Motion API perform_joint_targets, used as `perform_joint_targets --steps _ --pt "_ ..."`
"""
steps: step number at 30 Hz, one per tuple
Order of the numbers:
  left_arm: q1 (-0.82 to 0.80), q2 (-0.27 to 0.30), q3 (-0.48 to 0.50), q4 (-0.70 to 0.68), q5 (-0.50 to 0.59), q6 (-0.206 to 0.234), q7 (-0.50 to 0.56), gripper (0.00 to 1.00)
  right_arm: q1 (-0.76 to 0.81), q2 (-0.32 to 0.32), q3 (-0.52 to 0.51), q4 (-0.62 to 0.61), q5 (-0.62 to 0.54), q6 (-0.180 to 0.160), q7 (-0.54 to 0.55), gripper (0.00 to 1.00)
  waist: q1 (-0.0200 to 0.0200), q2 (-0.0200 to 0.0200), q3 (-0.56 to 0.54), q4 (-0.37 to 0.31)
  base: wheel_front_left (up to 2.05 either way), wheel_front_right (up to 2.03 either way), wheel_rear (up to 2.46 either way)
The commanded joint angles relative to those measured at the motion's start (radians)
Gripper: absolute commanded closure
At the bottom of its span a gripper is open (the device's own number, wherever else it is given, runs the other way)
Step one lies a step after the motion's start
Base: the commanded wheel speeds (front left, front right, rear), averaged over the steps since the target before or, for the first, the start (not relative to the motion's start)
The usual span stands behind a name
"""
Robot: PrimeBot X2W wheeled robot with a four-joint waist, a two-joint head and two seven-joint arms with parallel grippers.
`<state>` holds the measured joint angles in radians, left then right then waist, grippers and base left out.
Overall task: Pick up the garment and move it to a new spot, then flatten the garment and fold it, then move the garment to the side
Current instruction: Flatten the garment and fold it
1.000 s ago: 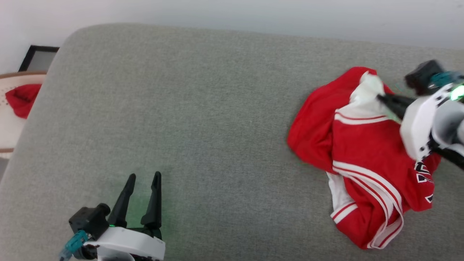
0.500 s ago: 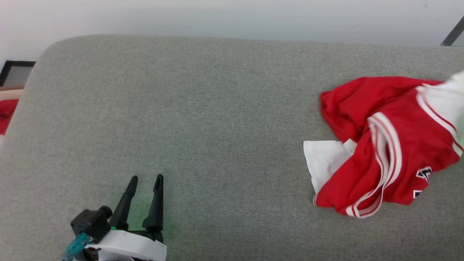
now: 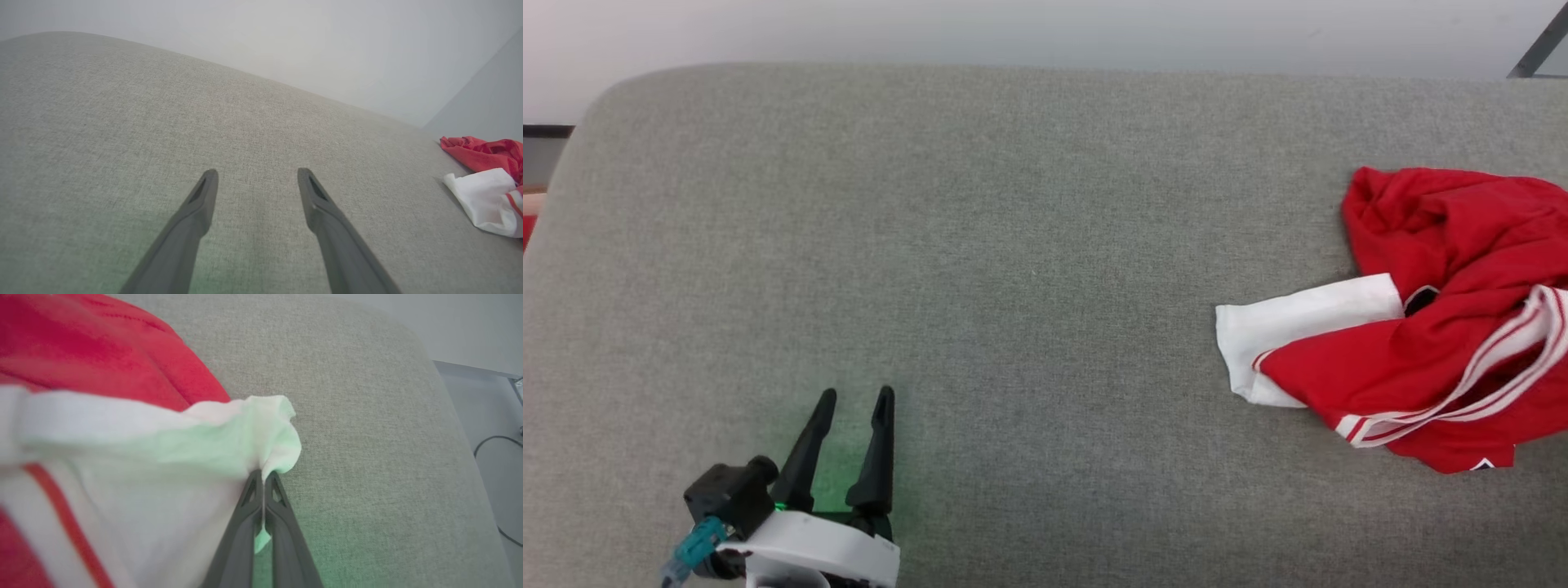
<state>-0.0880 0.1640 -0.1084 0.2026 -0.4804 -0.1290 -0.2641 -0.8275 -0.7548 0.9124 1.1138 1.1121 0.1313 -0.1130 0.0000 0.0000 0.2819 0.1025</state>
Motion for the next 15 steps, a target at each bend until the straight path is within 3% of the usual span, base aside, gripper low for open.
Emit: perform_joint_targets --steps 1,9,10,11,12,15 --pt "-0.012 0.007 -0.003 -0.001 -0.001 -0.003 0.000 0.00 -0.013 0.013 -0.004 0.022 -0.011 -0.001 -0.011 1.00 0.0000 0.0000 0.004 -0.001 0.00 0.00 0.00" --pt "-0.030 0.028 -0.011 0.005 -0.004 -0.003 0.000 0.00 -0.008 0.073 -0.017 0.118 -0.035 -0.001 -0.043 1.00 0.0000 0.0000 0.002 -0.012 0.00 0.00 0.00" --pt "-0.033 0.031 -0.016 0.003 -0.008 -0.003 0.000 0.00 -0.008 0.078 -0.020 0.121 -0.036 -0.001 -0.054 0.87 0.0000 0.0000 0.001 -0.016 0.00 0.00 0.00" --pt "-0.036 0.038 -0.025 0.000 -0.013 -0.003 0.000 0.00 -0.010 0.081 -0.024 0.123 -0.037 -0.001 -0.068 0.12 0.0000 0.0000 -0.002 -0.020 0.00 0.00 0.00" --pt "-0.040 0.050 -0.032 0.000 -0.009 -0.003 0.000 0.00 -0.009 0.086 -0.033 0.125 -0.029 -0.001 -0.080 0.00 0.0000 0.0000 -0.005 -0.024 0.00 0.00 0.00" --pt "-0.065 0.090 -0.047 -0.013 -0.014 -0.003 0.000 0.00 0.002 0.097 -0.052 0.125 -0.024 -0.001 -0.119 0.00 0.0000 0.0000 -0.015 -0.039 0.00 0.00 0.00"
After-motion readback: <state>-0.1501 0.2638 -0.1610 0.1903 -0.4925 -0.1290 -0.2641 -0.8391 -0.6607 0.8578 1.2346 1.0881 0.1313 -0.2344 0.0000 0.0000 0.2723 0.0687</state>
